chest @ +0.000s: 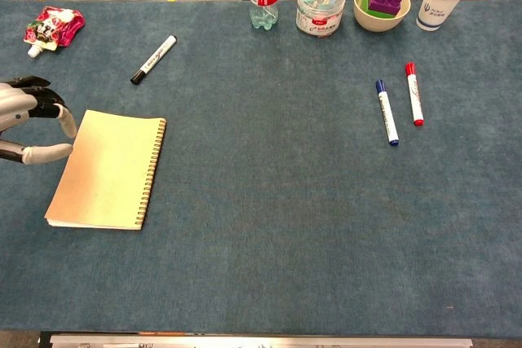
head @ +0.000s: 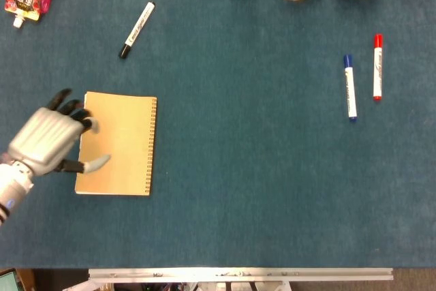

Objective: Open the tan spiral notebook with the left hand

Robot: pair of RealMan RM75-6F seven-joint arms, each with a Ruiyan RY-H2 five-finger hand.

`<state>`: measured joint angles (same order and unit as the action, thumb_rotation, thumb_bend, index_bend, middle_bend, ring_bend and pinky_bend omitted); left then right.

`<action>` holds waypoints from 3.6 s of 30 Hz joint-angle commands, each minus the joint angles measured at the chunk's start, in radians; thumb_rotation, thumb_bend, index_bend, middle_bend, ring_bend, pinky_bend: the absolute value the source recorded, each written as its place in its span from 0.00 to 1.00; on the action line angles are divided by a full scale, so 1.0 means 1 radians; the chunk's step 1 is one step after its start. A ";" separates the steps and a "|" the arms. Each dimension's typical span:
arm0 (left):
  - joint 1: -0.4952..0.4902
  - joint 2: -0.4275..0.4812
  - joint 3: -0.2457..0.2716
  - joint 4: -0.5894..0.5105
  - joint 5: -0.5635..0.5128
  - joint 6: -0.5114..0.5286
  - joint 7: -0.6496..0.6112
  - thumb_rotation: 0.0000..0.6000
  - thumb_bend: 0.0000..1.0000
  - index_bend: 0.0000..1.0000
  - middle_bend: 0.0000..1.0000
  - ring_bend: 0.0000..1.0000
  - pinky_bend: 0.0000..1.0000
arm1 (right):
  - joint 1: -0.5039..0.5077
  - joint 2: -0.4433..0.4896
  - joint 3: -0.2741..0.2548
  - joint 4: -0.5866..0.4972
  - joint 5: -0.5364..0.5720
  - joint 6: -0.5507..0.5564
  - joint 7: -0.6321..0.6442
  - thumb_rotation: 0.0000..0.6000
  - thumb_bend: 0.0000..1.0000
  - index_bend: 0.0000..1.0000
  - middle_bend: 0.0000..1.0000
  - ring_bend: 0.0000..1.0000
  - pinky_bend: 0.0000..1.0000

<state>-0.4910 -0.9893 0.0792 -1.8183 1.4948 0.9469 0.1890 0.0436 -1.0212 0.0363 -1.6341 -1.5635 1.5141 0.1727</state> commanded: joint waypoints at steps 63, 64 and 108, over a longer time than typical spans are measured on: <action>-0.192 -0.246 -0.006 0.304 -0.141 -0.177 0.135 0.00 0.21 0.28 0.21 0.00 0.00 | -0.021 0.007 0.003 -0.015 0.015 0.016 -0.023 1.00 0.23 0.24 0.27 0.15 0.27; -0.179 -0.232 -0.004 0.282 -0.130 -0.154 0.110 0.01 0.21 0.26 0.20 0.00 0.00 | -0.022 0.008 0.002 -0.015 0.014 0.018 -0.022 1.00 0.23 0.24 0.27 0.15 0.27; 0.132 -0.398 0.174 0.914 0.331 0.371 -0.343 1.00 0.20 0.21 0.14 0.00 0.00 | 0.000 0.011 -0.004 -0.081 -0.007 -0.010 -0.096 1.00 0.23 0.24 0.27 0.15 0.27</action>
<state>-0.3643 -1.3786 0.2531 -0.9215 1.8292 1.3175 -0.1466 0.0432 -1.0102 0.0322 -1.7147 -1.5698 1.5047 0.0773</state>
